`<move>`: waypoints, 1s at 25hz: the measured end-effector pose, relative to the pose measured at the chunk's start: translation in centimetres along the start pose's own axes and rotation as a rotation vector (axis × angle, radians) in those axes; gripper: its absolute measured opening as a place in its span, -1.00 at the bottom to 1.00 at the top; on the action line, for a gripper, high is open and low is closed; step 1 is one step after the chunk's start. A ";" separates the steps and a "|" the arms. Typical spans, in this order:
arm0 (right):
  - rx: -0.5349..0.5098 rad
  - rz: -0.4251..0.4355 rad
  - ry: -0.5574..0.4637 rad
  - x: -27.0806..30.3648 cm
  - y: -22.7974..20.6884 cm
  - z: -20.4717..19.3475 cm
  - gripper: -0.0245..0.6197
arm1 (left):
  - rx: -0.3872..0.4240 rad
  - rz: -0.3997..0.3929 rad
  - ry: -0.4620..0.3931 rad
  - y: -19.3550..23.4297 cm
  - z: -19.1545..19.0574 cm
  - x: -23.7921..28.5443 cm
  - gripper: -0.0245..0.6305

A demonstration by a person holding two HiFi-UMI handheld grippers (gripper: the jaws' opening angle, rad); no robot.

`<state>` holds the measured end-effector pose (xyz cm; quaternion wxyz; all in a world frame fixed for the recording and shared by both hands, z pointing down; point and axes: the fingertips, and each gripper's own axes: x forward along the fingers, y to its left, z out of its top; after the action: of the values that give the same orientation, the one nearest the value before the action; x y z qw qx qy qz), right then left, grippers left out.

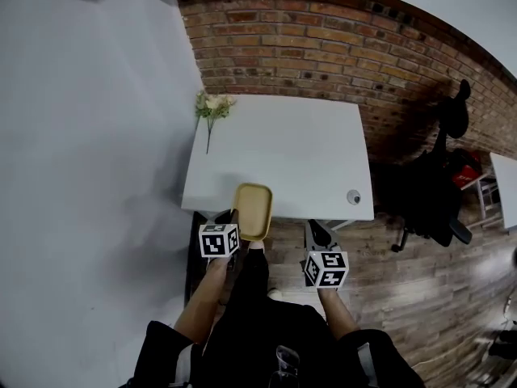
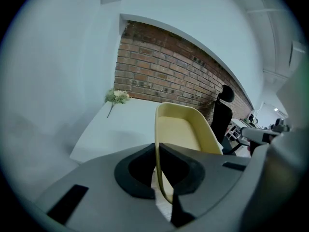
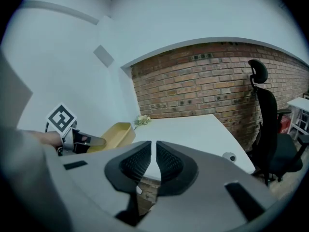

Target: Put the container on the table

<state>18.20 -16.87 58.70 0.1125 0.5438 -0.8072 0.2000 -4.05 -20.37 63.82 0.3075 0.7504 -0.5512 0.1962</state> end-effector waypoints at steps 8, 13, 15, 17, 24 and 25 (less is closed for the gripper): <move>-0.016 0.033 0.041 8.3 0.8 3.3 -0.84 | -0.022 -0.001 0.009 4.0 5.6 5.4 -0.85; -0.024 0.044 0.045 13.2 1.6 5.6 -0.84 | -0.039 -0.001 0.021 7.1 8.3 8.3 -0.86; -0.027 0.046 0.048 15.0 1.9 6.5 -0.84 | -0.042 0.000 0.024 8.3 9.5 9.3 -0.86; -0.029 0.048 0.047 16.7 2.3 7.2 -0.84 | -0.044 0.001 0.027 9.5 10.6 10.3 -0.86; -0.031 0.041 0.039 21.5 3.2 9.0 -0.84 | -0.042 -0.007 0.032 13.0 13.3 13.1 -0.86; -0.031 0.039 0.035 22.1 3.3 9.2 -0.84 | -0.041 -0.007 0.033 13.5 13.7 13.5 -0.86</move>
<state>7.01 -38.26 58.58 0.1309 0.5225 -0.8187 0.1991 -13.17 -41.87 65.62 0.3327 0.7423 -0.5475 0.1961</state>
